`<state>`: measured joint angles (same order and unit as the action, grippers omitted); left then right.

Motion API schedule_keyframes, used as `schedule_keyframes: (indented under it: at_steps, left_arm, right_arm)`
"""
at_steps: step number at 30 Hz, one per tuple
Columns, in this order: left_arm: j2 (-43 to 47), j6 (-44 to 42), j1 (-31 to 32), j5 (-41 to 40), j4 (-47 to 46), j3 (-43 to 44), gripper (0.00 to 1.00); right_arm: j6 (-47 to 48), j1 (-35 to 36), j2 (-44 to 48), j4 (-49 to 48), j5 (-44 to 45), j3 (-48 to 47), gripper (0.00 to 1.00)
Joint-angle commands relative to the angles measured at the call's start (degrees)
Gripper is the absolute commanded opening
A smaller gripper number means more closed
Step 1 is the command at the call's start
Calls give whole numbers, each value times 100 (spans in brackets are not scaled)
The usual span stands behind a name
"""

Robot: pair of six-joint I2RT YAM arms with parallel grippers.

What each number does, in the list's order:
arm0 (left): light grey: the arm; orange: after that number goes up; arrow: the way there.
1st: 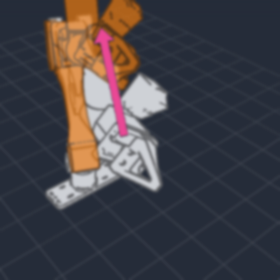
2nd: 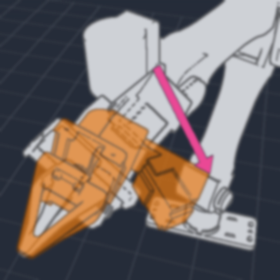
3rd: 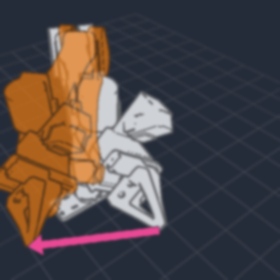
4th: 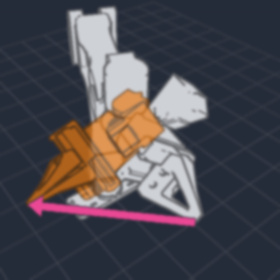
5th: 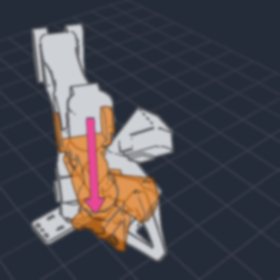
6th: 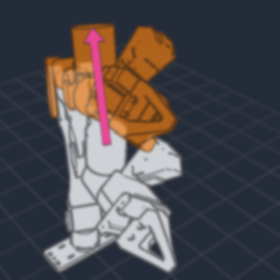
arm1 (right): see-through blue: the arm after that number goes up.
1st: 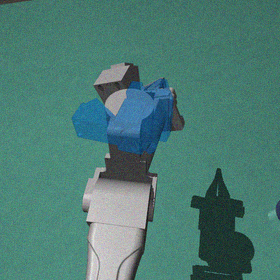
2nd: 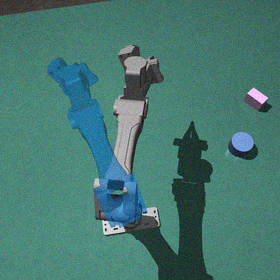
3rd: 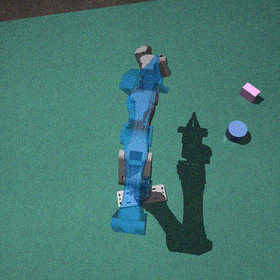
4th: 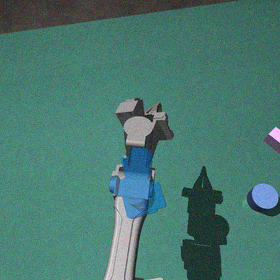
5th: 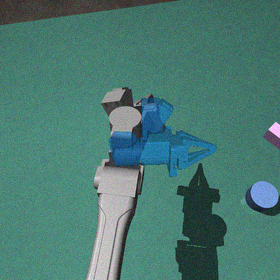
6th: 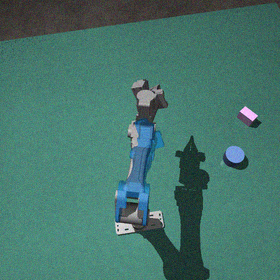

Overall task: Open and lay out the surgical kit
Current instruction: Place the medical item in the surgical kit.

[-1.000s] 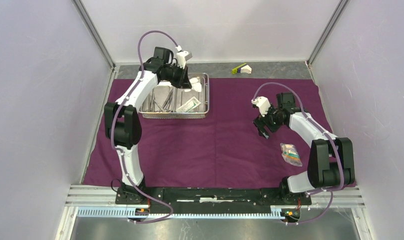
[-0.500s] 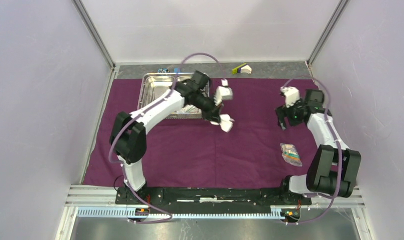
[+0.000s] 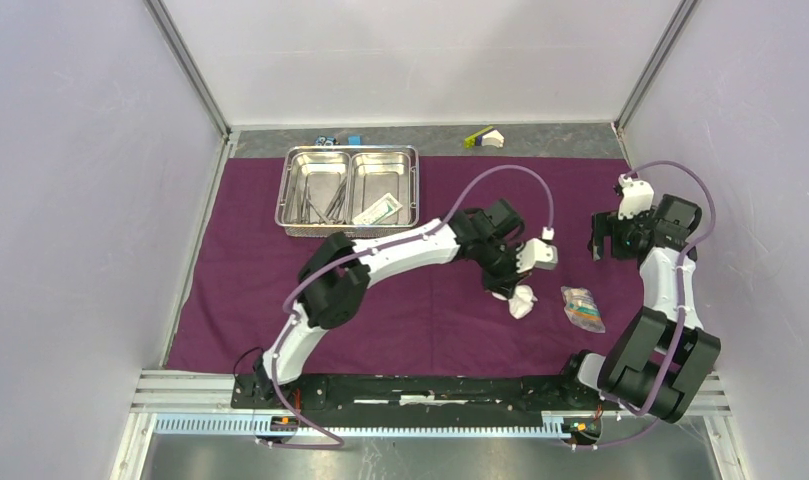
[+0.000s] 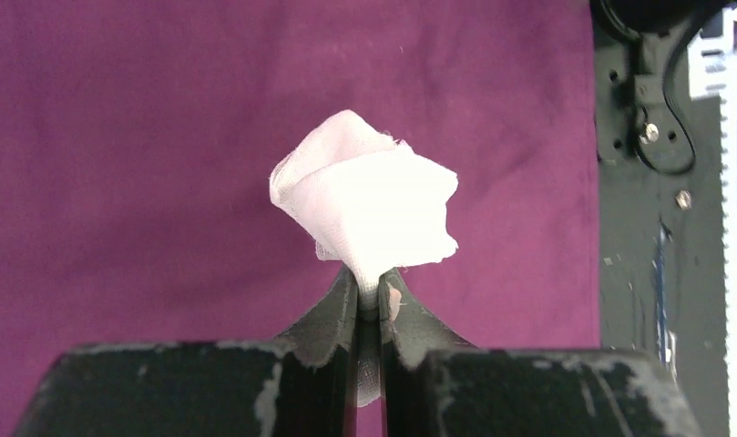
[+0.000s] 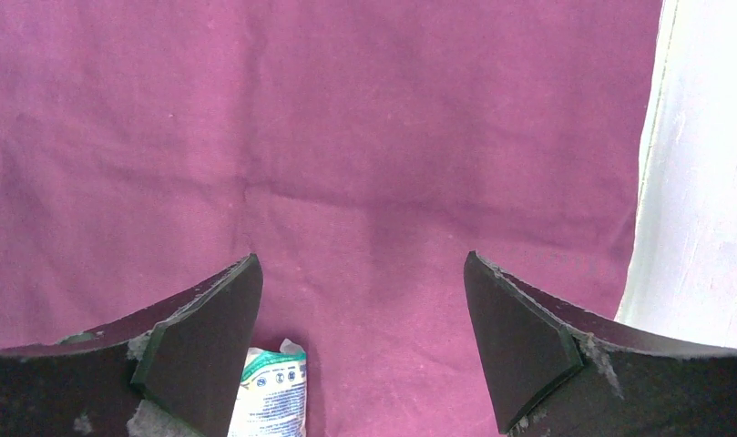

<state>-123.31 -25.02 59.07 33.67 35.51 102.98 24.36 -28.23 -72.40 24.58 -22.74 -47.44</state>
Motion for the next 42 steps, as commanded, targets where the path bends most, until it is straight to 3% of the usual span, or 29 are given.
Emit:
schedule_keyframes:
  at_steps: [1, 15, 25, 33, 42]
  left_arm:
    - [-518, 585, 211, -291, -334, 905, 2]
    - [-1652, 980, 555, -235, -163, 2139, 3]
    - [-1890, 921, 566, -446, -123, 2064, 8]
    - [-1805, 841, 563, -677, -124, 1906, 35]
    - [-1338, 739, 555, -1035, 35, 1771, 75]
  right_arm:
    - [-100, -102, 172, -252, -228, 114, 89]
    - [40, -275, 102, -198, -558, 169, 88]
    - [104, -297, 62, -146, -700, 174, 88]
    - [126, -306, 17, -120, -758, 174, 89]
    - [130, -306, -20, -111, -783, 163, 88]
